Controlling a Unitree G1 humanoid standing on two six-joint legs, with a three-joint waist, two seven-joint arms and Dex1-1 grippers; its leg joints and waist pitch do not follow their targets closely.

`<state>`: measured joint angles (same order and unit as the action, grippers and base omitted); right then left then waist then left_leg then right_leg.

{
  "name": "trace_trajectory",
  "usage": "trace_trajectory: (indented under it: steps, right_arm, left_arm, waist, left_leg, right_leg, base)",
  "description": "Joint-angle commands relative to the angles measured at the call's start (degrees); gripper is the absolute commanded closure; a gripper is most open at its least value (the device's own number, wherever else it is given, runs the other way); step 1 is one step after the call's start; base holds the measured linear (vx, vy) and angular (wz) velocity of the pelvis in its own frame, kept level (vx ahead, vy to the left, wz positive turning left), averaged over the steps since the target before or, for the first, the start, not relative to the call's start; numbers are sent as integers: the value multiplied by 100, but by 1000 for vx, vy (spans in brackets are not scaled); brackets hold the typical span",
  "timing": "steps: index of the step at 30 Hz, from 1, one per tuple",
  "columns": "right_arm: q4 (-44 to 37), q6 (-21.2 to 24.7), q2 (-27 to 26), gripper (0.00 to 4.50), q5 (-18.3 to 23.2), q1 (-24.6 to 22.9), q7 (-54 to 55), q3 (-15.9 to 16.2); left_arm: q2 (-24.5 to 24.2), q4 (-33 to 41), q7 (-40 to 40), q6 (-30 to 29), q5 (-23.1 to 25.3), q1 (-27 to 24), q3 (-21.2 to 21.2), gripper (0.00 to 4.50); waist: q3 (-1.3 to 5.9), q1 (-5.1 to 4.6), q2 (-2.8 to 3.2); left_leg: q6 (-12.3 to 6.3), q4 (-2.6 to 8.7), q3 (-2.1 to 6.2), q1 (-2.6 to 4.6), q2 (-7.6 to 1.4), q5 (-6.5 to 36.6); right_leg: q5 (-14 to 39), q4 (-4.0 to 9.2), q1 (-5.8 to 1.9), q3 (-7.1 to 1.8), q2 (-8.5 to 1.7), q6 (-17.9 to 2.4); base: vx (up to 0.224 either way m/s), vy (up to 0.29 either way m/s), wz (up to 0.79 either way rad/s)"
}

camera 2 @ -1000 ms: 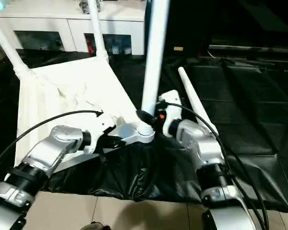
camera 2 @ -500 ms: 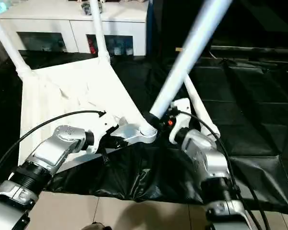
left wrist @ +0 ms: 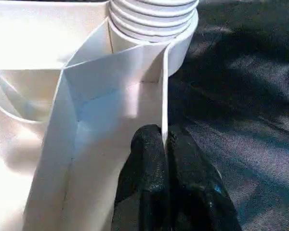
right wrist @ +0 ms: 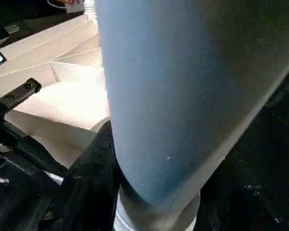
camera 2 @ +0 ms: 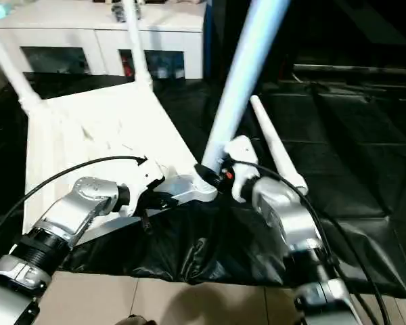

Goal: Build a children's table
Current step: Insert table leg to table base

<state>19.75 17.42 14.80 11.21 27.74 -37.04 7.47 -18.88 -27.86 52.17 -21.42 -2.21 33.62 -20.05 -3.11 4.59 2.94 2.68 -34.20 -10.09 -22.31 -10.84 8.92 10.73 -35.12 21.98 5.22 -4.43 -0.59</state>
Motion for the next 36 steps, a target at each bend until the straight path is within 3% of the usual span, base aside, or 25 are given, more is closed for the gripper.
trace_trajectory:
  steps: [1,7,15,25,33,36]
  right_arm:
    - [456,274,79,262,-276,97,-113,247]
    - [945,365,172,262,-311,456,-736,475]
    - [1414,260,300,262,-411,654,-1406,753]
    - [1537,-38,468,262,-706,685,-2114,1176]
    - [1506,-178,491,263,-759,583,-2224,1209]
    - [1701,-299,312,263,-768,582,-1739,996]
  left_arm:
    - [-45,224,36,144,-9,42,163,450]
    - [-144,341,163,123,14,-2,92,450]
    - [-291,556,407,154,3,-34,0,450]
    - [-555,1059,873,74,58,-70,-186,450]
    - [-664,1261,1132,80,39,-60,-306,450]
    - [-571,1268,893,-144,9,0,-156,450]
  waist:
    - [353,-32,-113]
    - [355,-111,-136]
    - [357,-96,-148]
    - [235,-108,-173]
    - [210,-106,-192]
    - [201,-114,-196]
  left_leg:
    - [-6,427,118,151,-222,1883]
    - [11,433,129,144,-234,1975]
    - [-43,435,110,136,-255,1804]
    - [91,500,132,182,-273,2263]
    - [56,520,127,171,-279,2172]
    - [87,530,127,180,-281,2238]
  right_leg:
    - [2640,600,-136,-294,-452,-682]
    - [2507,583,-147,-296,-454,-769]
    - [2058,524,-159,-311,-445,-986]
    - [2333,566,-99,-334,-443,-966]
    - [2160,551,-111,-348,-448,-1048]
    - [2256,558,-107,-349,-451,-1057]
  base:
    - [0,0,0]
    - [0,0,0]
    - [0,0,0]
    - [0,0,0]
    - [0,0,0]
    - [0,0,0]
